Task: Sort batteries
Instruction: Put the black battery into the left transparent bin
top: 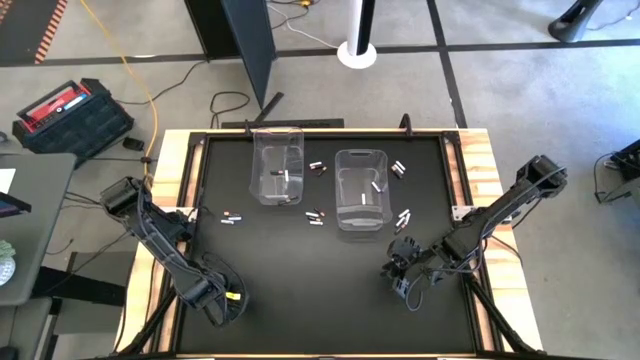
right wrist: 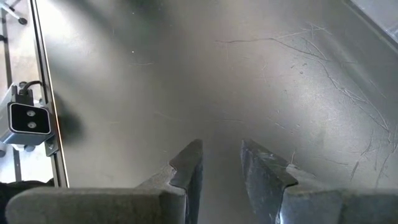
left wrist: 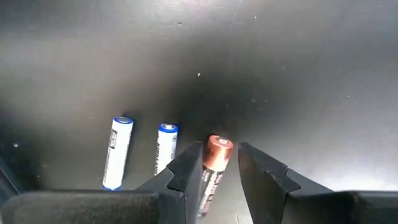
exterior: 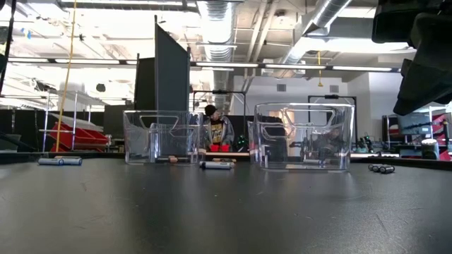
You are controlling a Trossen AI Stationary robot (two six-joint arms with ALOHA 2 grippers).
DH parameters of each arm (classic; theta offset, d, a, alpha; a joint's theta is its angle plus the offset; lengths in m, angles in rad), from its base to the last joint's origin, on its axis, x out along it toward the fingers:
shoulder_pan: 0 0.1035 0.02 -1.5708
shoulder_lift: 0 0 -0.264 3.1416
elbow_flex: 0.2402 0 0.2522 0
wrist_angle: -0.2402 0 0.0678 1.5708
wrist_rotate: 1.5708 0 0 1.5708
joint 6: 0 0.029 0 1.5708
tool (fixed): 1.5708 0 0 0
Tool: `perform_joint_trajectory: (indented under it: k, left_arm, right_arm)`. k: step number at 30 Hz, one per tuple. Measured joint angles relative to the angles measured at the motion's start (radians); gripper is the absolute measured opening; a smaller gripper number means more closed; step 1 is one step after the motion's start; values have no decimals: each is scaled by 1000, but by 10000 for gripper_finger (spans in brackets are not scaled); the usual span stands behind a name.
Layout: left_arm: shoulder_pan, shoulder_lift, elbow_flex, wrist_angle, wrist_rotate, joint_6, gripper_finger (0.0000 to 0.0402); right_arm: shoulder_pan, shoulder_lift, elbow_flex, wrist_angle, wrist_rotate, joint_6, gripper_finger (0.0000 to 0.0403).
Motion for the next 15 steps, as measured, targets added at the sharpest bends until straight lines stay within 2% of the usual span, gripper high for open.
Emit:
perform_joint_trajectory:
  k: [10, 15]
  left_arm:
    - [0, 0, 0, 70, 4, 8, 98]
    - [0, 0, 0, 70, 75, 44, 98]
  right_arm:
    - [0, 0, 0, 0, 0, 0, 126]
    - [0, 0, 0, 0, 0, 0, 126]
